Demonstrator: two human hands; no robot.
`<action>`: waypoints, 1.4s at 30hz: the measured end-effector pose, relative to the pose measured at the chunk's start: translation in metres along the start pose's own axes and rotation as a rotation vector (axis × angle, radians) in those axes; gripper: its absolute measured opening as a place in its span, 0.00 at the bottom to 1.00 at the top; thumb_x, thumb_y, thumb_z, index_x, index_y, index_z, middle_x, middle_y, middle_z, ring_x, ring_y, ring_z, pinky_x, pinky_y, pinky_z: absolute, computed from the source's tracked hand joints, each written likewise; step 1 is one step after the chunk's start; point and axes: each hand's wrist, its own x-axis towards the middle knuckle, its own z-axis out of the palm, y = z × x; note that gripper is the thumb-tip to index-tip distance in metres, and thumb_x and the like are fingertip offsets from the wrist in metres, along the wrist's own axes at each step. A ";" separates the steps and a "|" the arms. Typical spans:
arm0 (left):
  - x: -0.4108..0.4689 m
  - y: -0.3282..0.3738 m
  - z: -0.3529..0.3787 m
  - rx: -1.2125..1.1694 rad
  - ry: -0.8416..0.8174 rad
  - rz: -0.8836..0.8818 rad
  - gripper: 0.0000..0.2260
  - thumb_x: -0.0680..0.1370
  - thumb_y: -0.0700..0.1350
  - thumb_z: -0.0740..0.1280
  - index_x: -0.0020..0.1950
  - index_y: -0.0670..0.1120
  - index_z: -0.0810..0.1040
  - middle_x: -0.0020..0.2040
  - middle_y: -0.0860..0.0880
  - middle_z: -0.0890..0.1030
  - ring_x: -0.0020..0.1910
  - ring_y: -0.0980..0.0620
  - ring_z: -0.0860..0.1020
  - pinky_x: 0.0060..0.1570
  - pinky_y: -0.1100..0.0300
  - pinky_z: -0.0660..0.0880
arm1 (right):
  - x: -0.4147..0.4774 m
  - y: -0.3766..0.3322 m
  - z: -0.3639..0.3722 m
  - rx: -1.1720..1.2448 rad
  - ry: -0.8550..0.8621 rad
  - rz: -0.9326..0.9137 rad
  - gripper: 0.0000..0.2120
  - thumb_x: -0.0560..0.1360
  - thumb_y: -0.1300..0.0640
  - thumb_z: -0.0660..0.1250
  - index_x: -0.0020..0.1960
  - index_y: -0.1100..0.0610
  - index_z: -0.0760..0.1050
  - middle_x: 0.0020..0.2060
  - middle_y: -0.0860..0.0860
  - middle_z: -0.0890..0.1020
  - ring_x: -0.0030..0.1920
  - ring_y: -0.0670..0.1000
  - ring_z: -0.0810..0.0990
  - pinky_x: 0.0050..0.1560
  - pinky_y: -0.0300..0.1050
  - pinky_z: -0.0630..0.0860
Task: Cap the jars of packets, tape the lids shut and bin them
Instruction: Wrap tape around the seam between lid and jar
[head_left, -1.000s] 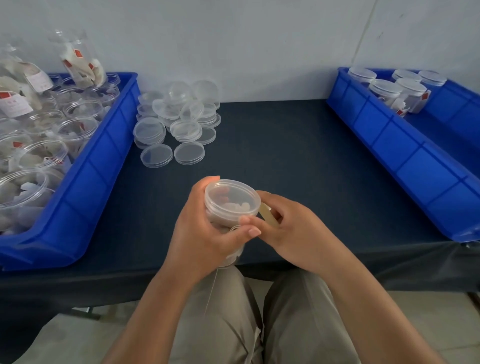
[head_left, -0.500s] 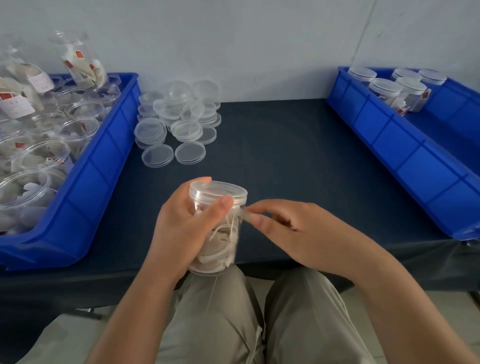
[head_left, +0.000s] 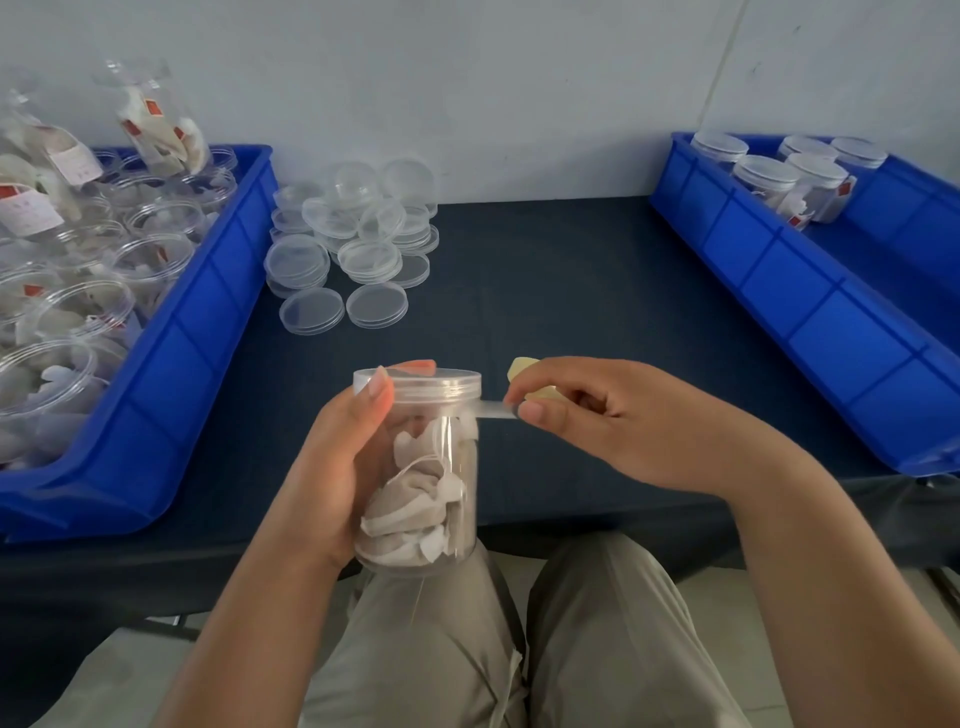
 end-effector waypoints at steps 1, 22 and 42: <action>-0.001 0.001 0.001 -0.025 -0.014 -0.002 0.45 0.64 0.70 0.81 0.71 0.44 0.79 0.53 0.41 0.84 0.46 0.45 0.84 0.45 0.52 0.83 | 0.001 0.000 0.002 0.009 0.000 -0.004 0.17 0.79 0.26 0.54 0.62 0.28 0.75 0.45 0.44 0.81 0.40 0.44 0.79 0.40 0.37 0.71; 0.014 -0.004 -0.002 -0.159 -0.230 -0.146 0.35 0.71 0.68 0.78 0.62 0.40 0.84 0.47 0.40 0.84 0.41 0.44 0.83 0.41 0.52 0.82 | 0.008 0.003 0.006 0.015 0.014 -0.005 0.16 0.81 0.28 0.55 0.63 0.28 0.75 0.52 0.35 0.82 0.45 0.41 0.80 0.41 0.38 0.73; 0.021 -0.017 -0.001 0.731 0.165 0.257 0.31 0.61 0.69 0.78 0.61 0.62 0.76 0.57 0.64 0.82 0.56 0.62 0.82 0.46 0.68 0.79 | 0.004 -0.015 0.044 -0.017 0.168 0.042 0.13 0.86 0.43 0.60 0.62 0.43 0.81 0.45 0.36 0.80 0.46 0.40 0.79 0.47 0.35 0.71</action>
